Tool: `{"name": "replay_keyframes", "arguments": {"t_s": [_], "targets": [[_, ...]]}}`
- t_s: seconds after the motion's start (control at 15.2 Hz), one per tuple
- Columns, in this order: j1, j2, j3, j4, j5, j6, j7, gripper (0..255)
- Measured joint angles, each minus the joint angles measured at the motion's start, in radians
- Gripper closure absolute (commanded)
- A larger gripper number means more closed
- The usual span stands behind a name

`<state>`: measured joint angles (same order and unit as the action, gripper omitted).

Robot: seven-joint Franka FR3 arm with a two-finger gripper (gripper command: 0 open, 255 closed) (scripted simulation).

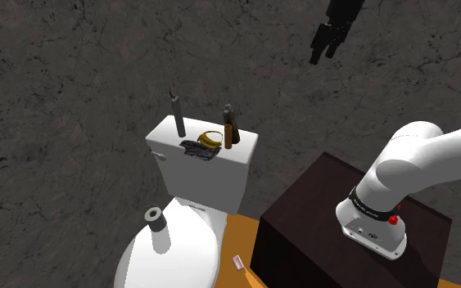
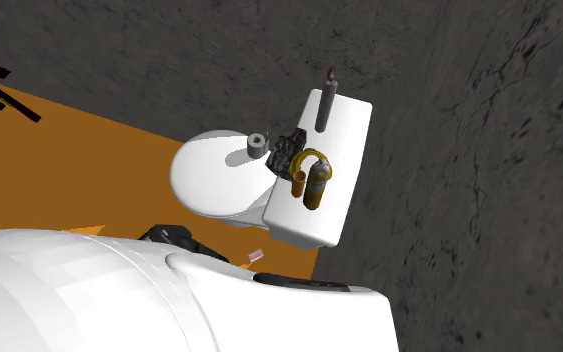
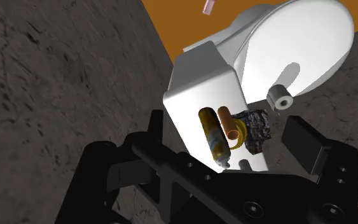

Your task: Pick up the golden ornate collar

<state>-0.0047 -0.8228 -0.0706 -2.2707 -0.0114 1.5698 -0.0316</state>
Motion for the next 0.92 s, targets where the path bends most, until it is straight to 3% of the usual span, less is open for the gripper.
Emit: {"name": "replay_keyframes", "arguments": {"t_s": [0.2, 0.92], "targets": [[0.005, 0.018, 0.013, -0.022, 0.004, 0.039, 0.010, 0], [0.042, 0.272, 0.118, -0.098, 0.016, 0.369, 0.095, 0]]}}
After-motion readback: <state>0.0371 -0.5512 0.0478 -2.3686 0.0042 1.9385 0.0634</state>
